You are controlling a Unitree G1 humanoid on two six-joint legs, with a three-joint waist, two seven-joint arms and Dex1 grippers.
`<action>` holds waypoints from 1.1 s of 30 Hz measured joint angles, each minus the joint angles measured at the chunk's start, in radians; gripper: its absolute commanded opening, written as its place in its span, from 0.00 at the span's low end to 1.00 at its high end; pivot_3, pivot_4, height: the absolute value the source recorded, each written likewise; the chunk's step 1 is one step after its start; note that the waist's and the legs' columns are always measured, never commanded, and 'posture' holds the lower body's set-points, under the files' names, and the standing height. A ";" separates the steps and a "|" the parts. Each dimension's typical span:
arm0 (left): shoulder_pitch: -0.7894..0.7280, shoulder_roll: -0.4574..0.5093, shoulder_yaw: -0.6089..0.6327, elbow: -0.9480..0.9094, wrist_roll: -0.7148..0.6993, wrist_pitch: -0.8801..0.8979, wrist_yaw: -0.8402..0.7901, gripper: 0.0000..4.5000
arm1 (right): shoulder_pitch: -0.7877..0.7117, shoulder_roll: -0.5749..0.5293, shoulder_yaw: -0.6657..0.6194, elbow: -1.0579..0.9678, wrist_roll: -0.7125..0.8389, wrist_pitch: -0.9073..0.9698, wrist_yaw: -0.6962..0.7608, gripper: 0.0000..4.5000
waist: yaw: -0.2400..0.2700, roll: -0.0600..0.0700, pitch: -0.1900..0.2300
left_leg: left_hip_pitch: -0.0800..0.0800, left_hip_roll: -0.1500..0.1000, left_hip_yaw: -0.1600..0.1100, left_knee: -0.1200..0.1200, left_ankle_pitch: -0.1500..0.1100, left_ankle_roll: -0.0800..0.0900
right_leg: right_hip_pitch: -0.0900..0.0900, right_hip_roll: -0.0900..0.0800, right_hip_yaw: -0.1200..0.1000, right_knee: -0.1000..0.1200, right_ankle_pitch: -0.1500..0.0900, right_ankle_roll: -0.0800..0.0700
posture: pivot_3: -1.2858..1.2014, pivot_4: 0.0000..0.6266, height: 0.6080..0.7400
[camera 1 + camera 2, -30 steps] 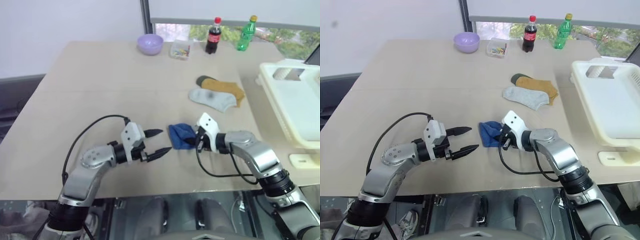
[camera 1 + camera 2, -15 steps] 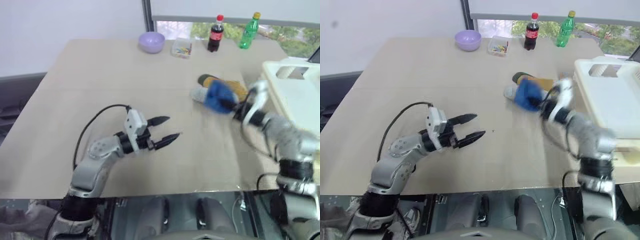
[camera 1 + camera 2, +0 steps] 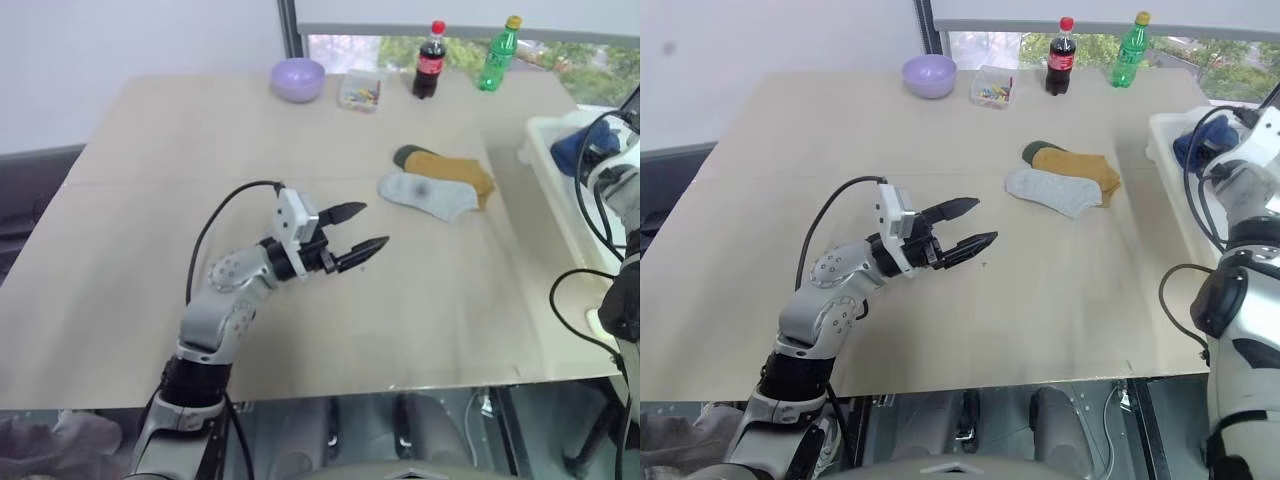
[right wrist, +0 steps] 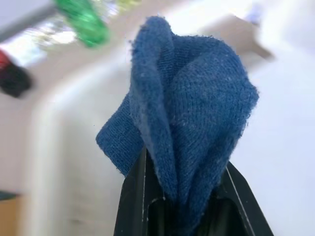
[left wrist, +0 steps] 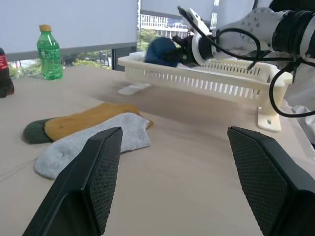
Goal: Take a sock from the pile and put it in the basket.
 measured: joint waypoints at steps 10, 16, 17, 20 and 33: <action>0.009 -0.001 0.001 -0.001 -0.014 -0.004 -0.016 0.81 | 0.029 -0.045 0.036 0.003 -0.031 -0.008 0.024 0.99 | 0.001 0.000 0.000 | 0.000 0.000 0.000 0.001 0.000 0.000 | 0.000 0.000 0.000 0.000 0.000 0.000 | 0.52 0.24 1.00; 0.024 0.030 0.010 0.012 -0.015 -0.004 -0.054 0.81 | 0.327 -0.026 0.047 -0.595 0.064 0.085 0.191 0.99 | 0.003 0.002 0.000 | 0.000 0.001 -0.001 0.001 -0.001 0.001 | 0.000 0.000 0.000 0.002 0.000 0.001 | 0.52 0.24 1.00; 0.028 0.036 0.013 0.017 -0.015 -0.003 -0.056 0.81 | 0.388 -0.024 0.051 -0.740 0.089 0.110 0.213 0.99 | 0.002 0.002 0.000 | 0.000 0.001 -0.002 0.001 -0.001 0.002 | 0.000 0.000 0.000 0.002 0.000 0.001 | 0.52 0.24 1.00; 0.065 0.073 0.047 0.027 -0.012 -0.003 -0.052 0.81 | 0.523 -0.025 0.081 -1.066 0.157 0.165 0.289 0.99 | -0.001 0.002 0.000 | 0.002 0.002 -0.002 0.002 -0.003 0.004 | 0.000 0.001 0.000 0.004 -0.001 0.001 | 0.52 0.24 1.00; 0.495 0.253 0.430 -0.143 -0.082 0.082 0.049 0.81 | 1.051 -0.053 0.365 -1.593 0.146 0.157 0.532 0.99 | 0.024 0.001 0.000 | 0.003 0.001 -0.002 0.005 -0.003 0.004 | 0.002 -0.009 -0.002 0.003 -0.003 -0.003 | 0.52 0.24 1.00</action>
